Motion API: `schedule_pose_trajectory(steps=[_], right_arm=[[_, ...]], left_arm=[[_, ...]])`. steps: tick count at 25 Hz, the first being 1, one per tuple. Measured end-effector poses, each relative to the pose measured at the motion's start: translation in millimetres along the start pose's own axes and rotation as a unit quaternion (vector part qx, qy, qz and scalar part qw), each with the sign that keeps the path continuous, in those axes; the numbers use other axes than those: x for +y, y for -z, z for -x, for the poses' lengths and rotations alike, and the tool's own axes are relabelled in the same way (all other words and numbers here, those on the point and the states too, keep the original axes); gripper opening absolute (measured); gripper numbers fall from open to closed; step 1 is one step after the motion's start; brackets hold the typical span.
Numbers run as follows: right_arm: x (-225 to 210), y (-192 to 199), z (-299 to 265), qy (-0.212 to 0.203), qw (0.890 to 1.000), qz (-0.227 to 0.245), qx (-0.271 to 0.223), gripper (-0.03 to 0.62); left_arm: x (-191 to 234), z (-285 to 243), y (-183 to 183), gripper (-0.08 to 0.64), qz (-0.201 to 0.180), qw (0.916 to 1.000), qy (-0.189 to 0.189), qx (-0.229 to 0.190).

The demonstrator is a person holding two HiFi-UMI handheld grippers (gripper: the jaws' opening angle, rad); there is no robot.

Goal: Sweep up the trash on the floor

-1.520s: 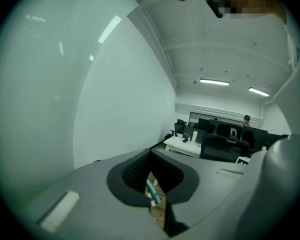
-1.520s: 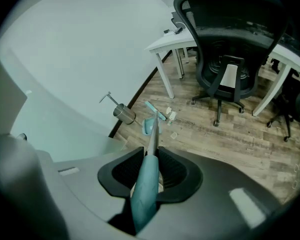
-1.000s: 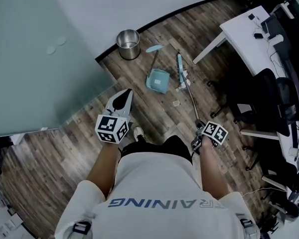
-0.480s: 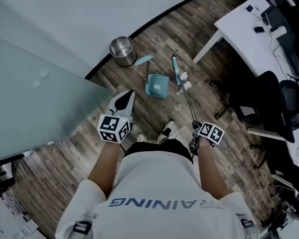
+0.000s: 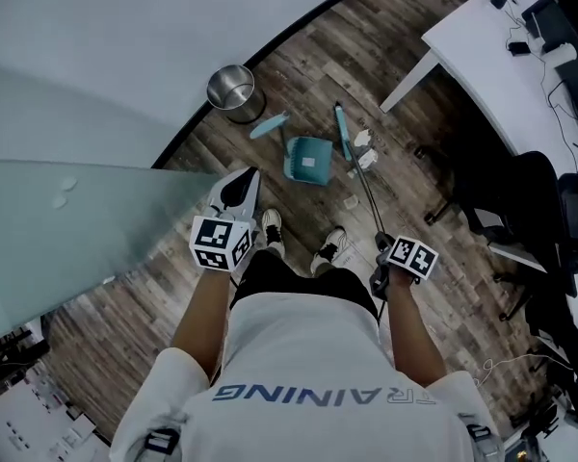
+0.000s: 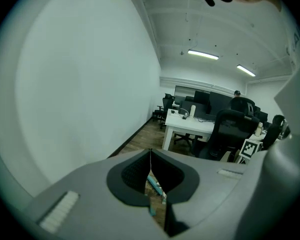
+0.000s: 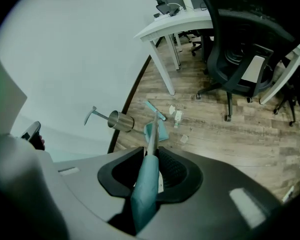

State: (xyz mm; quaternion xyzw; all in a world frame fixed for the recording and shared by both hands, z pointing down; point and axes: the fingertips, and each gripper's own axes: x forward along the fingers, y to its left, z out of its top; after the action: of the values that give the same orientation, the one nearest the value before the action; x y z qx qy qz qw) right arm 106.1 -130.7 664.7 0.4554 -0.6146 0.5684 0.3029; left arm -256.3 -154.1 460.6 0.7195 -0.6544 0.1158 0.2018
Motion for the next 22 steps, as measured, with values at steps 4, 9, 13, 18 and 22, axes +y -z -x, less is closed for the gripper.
schedule_pose_trajectory(steps=[4,9,13,18,22], right_arm=[[12,-6,-11,0.015,1.0,-0.025,0.002,0.107],[21,0,-9,0.03,0.997,-0.065,-0.006,0.107],[21,4,-11,0.036,0.996,-0.082,-0.003,0.107],[15,10,-13,0.047,0.995,-0.084,0.004,0.107],[-3,20,0,0.054,0.995,-0.088,0.008,0.107]], left_arm=[[29,-46,2,0.018,-0.025,0.9993,0.015,0.024],[56,-107,27,0.155,-0.09,0.9896,0.058,0.095],[71,-162,60,0.25,-0.146,0.9692,0.097,0.174],[78,-219,111,0.298,-0.209,0.9321,0.127,0.267],[73,-241,137,0.298,-0.21,0.9221,0.121,0.301]])
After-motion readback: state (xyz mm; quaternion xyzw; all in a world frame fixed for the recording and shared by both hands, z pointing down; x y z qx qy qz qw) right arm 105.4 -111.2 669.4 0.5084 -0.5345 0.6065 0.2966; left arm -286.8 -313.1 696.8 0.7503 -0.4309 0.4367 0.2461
